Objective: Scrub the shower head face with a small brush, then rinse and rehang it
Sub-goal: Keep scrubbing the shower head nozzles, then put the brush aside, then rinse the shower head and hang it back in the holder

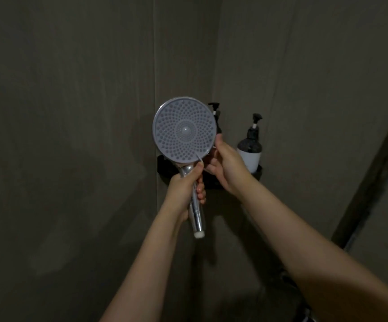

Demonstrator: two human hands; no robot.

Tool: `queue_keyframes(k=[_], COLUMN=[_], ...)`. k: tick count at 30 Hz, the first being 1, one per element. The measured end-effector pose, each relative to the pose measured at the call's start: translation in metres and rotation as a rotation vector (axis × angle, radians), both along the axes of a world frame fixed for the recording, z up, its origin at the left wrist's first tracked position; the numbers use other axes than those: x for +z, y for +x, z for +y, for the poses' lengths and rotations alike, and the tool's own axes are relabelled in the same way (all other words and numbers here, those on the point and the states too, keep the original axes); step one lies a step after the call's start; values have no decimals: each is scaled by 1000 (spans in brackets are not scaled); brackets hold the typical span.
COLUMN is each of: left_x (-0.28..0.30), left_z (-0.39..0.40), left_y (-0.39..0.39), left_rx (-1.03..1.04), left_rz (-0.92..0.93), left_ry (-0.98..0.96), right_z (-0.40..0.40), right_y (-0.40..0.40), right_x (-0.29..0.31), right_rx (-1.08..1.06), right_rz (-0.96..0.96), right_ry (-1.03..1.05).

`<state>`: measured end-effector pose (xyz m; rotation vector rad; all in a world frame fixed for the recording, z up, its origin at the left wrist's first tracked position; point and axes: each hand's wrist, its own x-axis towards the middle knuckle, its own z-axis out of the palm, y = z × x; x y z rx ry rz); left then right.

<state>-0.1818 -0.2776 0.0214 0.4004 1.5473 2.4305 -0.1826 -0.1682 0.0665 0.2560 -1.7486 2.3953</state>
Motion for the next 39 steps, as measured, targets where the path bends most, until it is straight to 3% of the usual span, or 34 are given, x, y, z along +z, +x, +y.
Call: queue_keyframes(k=[9, 14, 19, 30, 34, 39], left_x=[-32, -58, -85, -155, -194, -239], left_z=[46, 58, 61, 79, 89, 106], left_y=[109, 150, 170, 179, 173, 168], left_rx=[-22, -7, -32, -65, -80, -164], left_rz=[-76, -81, -89, -197, -155, -218], left_ry=[-18, -148, -247, -253, -414, -583], right_z=[34, 49, 56, 72, 90, 121], right_y=[99, 145, 183, 201, 202, 209], right_x=[-43, -68, -89, -164, -205, -249], right_rx=[-59, -104, -161, -306, -412, -443], right_rz=[34, -37, -175, -354, -460, -659], right_ry=[-88, -153, -69, 17, 159, 514])
